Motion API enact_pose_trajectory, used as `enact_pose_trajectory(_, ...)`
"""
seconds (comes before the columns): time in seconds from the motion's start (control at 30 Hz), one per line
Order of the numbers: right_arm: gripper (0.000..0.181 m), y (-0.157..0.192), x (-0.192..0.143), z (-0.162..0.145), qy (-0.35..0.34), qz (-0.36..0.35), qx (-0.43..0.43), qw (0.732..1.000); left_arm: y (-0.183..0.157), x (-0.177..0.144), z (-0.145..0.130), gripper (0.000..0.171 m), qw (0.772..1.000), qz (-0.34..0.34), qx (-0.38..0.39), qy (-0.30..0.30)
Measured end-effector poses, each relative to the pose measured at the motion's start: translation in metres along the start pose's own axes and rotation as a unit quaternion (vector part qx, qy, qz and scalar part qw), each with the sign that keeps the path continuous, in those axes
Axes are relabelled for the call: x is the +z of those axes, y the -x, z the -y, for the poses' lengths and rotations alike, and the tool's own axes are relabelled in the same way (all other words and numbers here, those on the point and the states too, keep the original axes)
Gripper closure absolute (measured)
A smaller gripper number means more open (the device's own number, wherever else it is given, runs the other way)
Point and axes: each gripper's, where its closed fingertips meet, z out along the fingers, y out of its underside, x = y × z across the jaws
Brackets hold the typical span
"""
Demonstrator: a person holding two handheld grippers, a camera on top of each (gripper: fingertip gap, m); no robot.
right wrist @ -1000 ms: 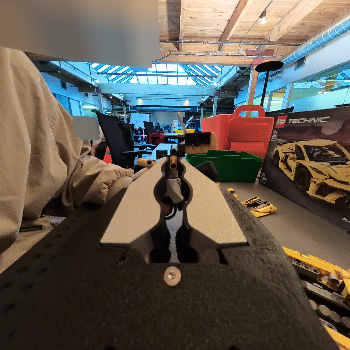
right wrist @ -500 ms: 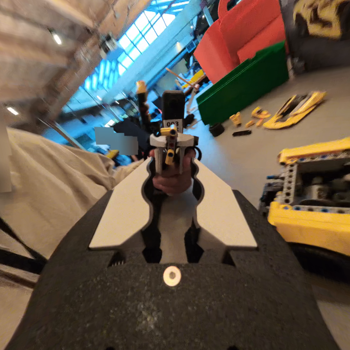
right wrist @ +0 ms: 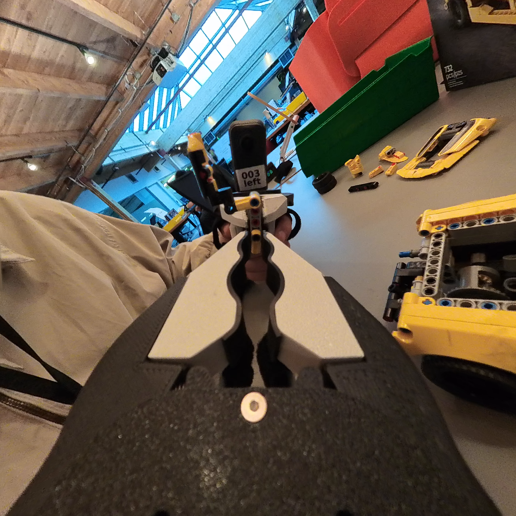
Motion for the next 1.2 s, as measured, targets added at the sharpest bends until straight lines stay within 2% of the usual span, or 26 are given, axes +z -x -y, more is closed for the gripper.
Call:
enact_pose_trajectory(0.1,0.176,-0.008,-0.041,0.026,-0.075,0.006,0.039,0.996,0.016,-0.039,0.039,0.166,0.996,0.030,-0.001,-0.080)
enact_pose_trajectory(0.13,0.176,-0.013,-0.054,0.027,-0.073,-0.015,0.032,0.997,0.019,-0.049,0.045,0.166,0.995,0.039,0.006,-0.088)
enact_pose_trajectory(0.2,0.176,-0.010,-0.066,0.029,-0.073,-0.010,0.037,0.997,0.012,-0.049,0.043,0.165,0.996,0.043,0.030,-0.079)
enact_pose_trajectory(0.3,0.176,-0.005,-0.049,0.022,-0.044,-0.010,0.017,0.999,0.003,-0.020,0.016,0.165,0.997,0.035,0.064,-0.009)
enact_pose_trajectory(0.43,0.176,-0.001,-0.033,0.015,-0.023,0.013,0.044,0.999,0.009,0.005,-0.024,0.164,0.997,0.024,0.008,0.073)
enact_pose_trajectory(0.5,0.176,-0.003,-0.031,0.014,-0.023,0.006,0.043,0.999,0.022,0.007,-0.043,0.164,0.991,0.061,0.014,0.122)
enact_pose_trajectory(0.53,0.176,-0.005,-0.031,0.012,-0.016,0.001,0.041,0.999,0.037,0.004,-0.055,0.164,0.981,0.105,0.036,0.161)
enact_pose_trajectory(0.6,0.176,-0.006,-0.030,0.009,-0.011,0.006,0.057,0.998,0.066,-0.011,-0.078,0.164,0.943,0.192,0.102,0.251)
enact_pose_trajectory(0.63,0.176,-0.009,-0.030,0.006,-0.007,0.002,0.069,0.998,0.071,-0.016,-0.082,0.164,0.928,0.214,0.132,0.274)
enact_pose_trajectory(0.7,0.176,-0.019,-0.030,-0.002,0.011,-0.021,0.078,0.997,0.071,-0.023,-0.094,0.164,0.906,0.220,0.178,0.315)
enact_pose_trajectory(0.77,0.176,-0.030,-0.030,-0.011,0.035,-0.053,0.075,0.995,0.073,-0.029,-0.112,0.163,0.884,0.221,0.185,0.368)
enact_pose_trajectory(0.83,0.176,-0.035,-0.028,-0.020,0.057,-0.072,0.071,0.993,0.067,-0.025,-0.109,0.164,0.894,0.211,0.180,0.351)
enact_pose_trajectory(0.87,0.176,-0.033,-0.025,-0.021,0.061,-0.066,0.070,0.994,0.065,-0.024,-0.109,0.157,0.900,0.206,0.165,0.348)
enact_pose_trajectory(0.9,0.176,-0.031,-0.022,-0.022,0.066,-0.060,0.068,0.994,0.064,-0.022,-0.105,0.142,0.908,0.205,0.149,0.333)
enact_pose_trajectory(0.97,0.176,-0.025,-0.016,-0.025,0.074,-0.047,0.061,0.994,0.047,-0.009,-0.083,0.138,0.948,0.158,0.092,0.259)
enact_pose_trajectory(1.03,0.176,-0.019,-0.010,-0.026,0.075,-0.030,0.059,0.995,0.020,0.001,-0.049,0.138,0.985,0.073,0.015,0.156)
enact_pose_trajectory(1.1,0.176,-0.015,-0.004,-0.027,0.075,-0.018,0.061,0.995,0.013,0.002,-0.034,0.140,0.992,0.039,-0.021,0.115)
enact_pose_trajectory(1.2,0.176,-0.011,0.000,-0.028,0.076,-0.006,0.066,0.995,0.011,0.001,-0.029,0.156,0.994,0.028,-0.031,0.097)
